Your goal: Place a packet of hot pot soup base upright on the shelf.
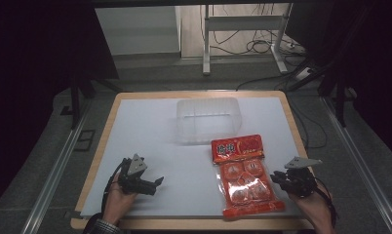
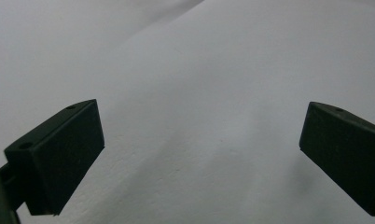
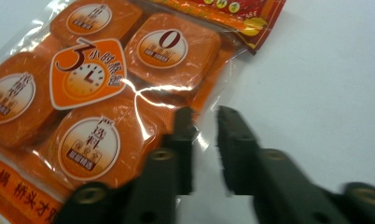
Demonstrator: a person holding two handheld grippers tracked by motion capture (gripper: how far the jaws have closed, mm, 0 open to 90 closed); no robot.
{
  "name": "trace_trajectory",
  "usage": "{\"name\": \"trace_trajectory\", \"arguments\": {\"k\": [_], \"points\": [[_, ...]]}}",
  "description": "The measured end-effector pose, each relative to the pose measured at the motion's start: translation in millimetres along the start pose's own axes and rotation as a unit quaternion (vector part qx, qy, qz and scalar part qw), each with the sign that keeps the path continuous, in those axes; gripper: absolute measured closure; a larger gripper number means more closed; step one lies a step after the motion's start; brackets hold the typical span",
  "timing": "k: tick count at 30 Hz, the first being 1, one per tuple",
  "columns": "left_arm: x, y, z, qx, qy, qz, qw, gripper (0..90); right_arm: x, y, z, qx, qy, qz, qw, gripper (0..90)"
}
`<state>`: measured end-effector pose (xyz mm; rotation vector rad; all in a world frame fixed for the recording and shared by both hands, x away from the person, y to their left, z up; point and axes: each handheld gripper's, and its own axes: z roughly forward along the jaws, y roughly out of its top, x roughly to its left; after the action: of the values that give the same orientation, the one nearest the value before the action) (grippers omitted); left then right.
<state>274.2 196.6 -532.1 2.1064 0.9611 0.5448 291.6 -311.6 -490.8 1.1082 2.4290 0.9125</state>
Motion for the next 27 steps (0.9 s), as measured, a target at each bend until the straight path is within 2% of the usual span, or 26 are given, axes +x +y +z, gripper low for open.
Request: {"name": "trace_trajectory", "arguments": {"k": [1, 7, 18, 20, 24, 27], "points": [[-0.3, 0.0, 0.2, 0.000, 0.000, 0.001, 1.0000, 0.0, -1.2, -1.3, 1.6, 0.008, 0.009, -0.002, 0.9999, 88.8], [-1.3, 0.2, 0.9, 0.003, 0.000, 0.004, 1.0000, 0.0, -1.9, -3.7, 11.9, 0.036, 0.022, 0.002, 0.9991, 89.1], [-3.0, 0.5, 2.6, 0.011, 0.000, 0.014, 0.9998, 0.0, -1.8, -6.4, 15.8, 0.036, 0.055, 0.011, 0.9978, 89.3], [-3.6, 0.5, 2.9, 0.011, 0.001, 0.015, 0.9998, 0.0, 0.2, -6.3, 15.4, 0.037, 0.061, 0.005, 0.9975, 89.3], [-4.0, 0.5, 3.4, 0.011, 0.001, 0.016, 0.9998, 0.0, 7.5, -5.6, 14.8, 0.037, 0.050, -0.017, 0.9979, 89.4], [-4.3, 0.6, 3.5, 0.012, 0.001, 0.017, 0.9998, 0.0, 10.6, -5.5, 15.0, 0.036, 0.061, -0.028, 0.9971, 89.4]]}}
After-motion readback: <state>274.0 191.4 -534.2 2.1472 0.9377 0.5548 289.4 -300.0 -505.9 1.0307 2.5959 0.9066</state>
